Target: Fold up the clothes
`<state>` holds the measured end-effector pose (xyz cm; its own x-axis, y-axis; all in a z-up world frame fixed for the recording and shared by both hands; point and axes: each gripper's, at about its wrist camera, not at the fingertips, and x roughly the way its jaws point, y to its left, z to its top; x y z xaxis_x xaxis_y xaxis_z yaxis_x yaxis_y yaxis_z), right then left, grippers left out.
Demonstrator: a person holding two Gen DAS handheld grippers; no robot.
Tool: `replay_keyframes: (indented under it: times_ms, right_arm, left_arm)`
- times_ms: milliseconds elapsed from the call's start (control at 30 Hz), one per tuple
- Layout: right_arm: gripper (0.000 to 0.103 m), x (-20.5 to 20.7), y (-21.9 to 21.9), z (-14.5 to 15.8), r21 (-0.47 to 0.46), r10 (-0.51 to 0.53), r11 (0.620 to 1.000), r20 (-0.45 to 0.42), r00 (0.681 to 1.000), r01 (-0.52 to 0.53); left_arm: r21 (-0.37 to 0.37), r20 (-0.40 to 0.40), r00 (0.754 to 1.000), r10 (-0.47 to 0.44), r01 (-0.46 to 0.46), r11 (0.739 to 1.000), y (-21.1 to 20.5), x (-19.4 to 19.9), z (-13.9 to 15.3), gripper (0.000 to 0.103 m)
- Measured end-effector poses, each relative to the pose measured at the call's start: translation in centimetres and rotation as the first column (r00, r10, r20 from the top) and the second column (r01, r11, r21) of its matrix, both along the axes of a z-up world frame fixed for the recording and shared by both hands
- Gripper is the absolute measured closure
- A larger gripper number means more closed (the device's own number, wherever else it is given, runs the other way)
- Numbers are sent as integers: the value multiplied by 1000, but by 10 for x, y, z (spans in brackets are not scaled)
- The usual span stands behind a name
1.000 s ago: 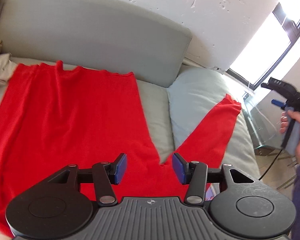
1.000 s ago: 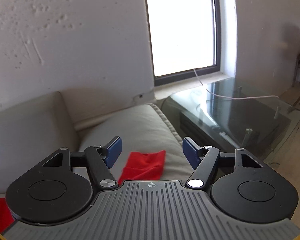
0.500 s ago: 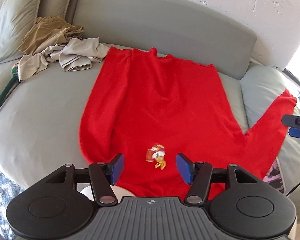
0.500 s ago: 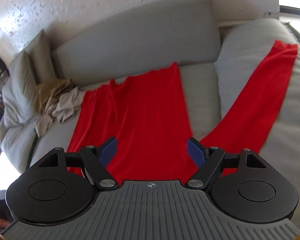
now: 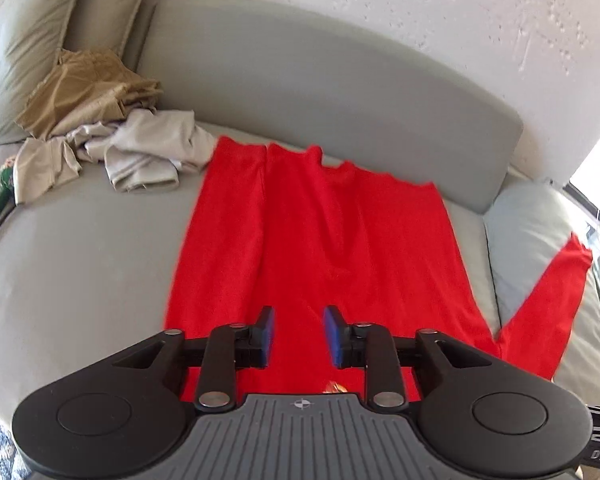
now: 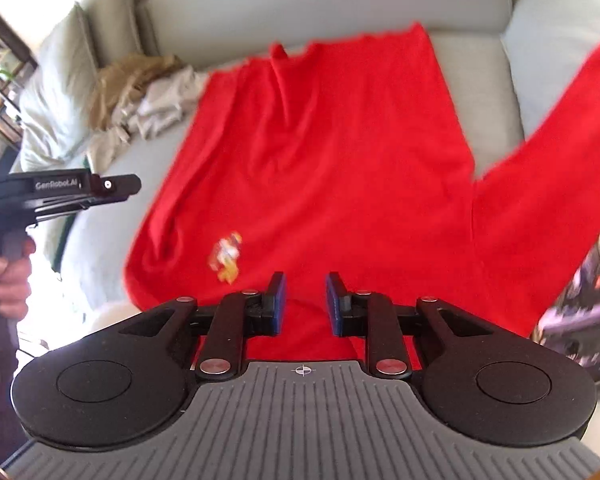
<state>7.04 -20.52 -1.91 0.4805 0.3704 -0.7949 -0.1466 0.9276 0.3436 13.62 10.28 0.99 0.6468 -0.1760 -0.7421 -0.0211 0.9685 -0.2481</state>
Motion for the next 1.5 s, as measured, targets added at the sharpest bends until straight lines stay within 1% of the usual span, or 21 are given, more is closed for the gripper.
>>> replay_keyframes:
  times_ms: [100, 167, 233, 300, 400, 467, 500, 600, 633, 667, 733, 867, 967, 1100, 1133, 1167, 1233, 1267, 1333, 1400, 1500]
  right_arm:
    - [63, 6, -4, 43, 22, -18, 1000, 113, 993, 16]
    - [54, 13, -5, 67, 36, -25, 999, 175, 984, 19]
    - [52, 24, -1, 88, 33, -26, 999, 230, 973, 19]
    - [46, 42, 9, 98, 10, -11, 1000, 262, 965, 9]
    - [44, 71, 25, 100, -30, -17, 999, 292, 956, 26]
    - [44, 87, 33, 96, -8, -33, 999, 297, 954, 37]
    - [44, 93, 35, 93, 12, -43, 999, 295, 955, 41]
    - [44, 105, 38, 76, 75, -51, 997, 279, 959, 31]
    - [44, 108, 38, 70, 83, -48, 996, 273, 961, 27]
    - [44, 111, 39, 64, 87, -46, 996, 267, 963, 23]
    - [44, 114, 38, 55, 62, -44, 998, 266, 963, 28]
    - [44, 123, 26, 43, 52, -76, 997, 255, 964, 65]
    - [44, 130, 15, 34, 64, -116, 993, 235, 965, 103]
    - [44, 136, 10, 23, 60, -133, 991, 213, 968, 123]
    - [44, 136, 10, 20, 56, -132, 991, 207, 969, 123]
    - [44, 136, 10, 18, 56, -130, 991, 202, 971, 121]
    - [44, 137, 11, 14, 55, -127, 991, 192, 973, 118]
    - [44, 136, 11, 13, 56, -128, 991, 191, 973, 120]
    - [44, 134, 10, 14, 62, -132, 991, 189, 973, 122]
    - [44, 132, 9, 17, 73, -132, 990, 193, 972, 120]
    - [44, 126, 12, 25, 76, -129, 990, 208, 969, 115]
  left_arm:
    - [-30, 66, 998, 18, -16, 999, 33, 6, 21, 56]
    - [-52, 92, 995, 39, -35, 998, 51, 13, 26, 40]
    - [-68, 98, 994, 51, -45, 997, 63, 30, 21, 37]
    - [-67, 92, 994, 61, -55, 996, 77, 56, 7, 40]
    - [-71, 76, 995, 66, -61, 996, 94, 99, -25, 54]
    - [-106, 71, 996, 49, -41, 994, 104, 130, -53, 75]
    - [-129, 73, 997, 37, -27, 991, 108, 145, -67, 77]
    - [-130, 67, 996, 53, -44, 991, 116, 183, -108, 75]
    - [-138, 55, 996, 71, -63, 988, 119, 193, -121, 70]
    - [-147, 43, 995, 89, -82, 986, 123, 203, -133, 66]
    - [-189, 31, 994, 104, -97, 977, 128, 219, -153, 66]
    - [-227, 53, 996, 65, -52, 973, 122, 244, -174, 66]
    - [-227, 78, 993, 87, -67, 972, 119, 261, -176, 65]
    - [-252, 67, 991, 113, -92, 963, 125, 284, -171, 65]
    - [-246, 60, 991, 117, -99, 964, 125, 289, -168, 67]
    - [-240, 52, 991, 122, -106, 965, 126, 294, -165, 74]
    - [-230, 17, 992, 123, -115, 966, 126, 302, -160, 100]
    - [-214, 22, 994, 107, -99, 972, 123, 302, -155, 100]
    - [-186, 46, 997, 60, -51, 981, 115, 297, -145, 101]
    - [-178, 101, 994, 32, -13, 984, 112, 281, -128, 101]
    - [-153, 214, 976, 29, 4, 988, 115, 251, -93, 101]
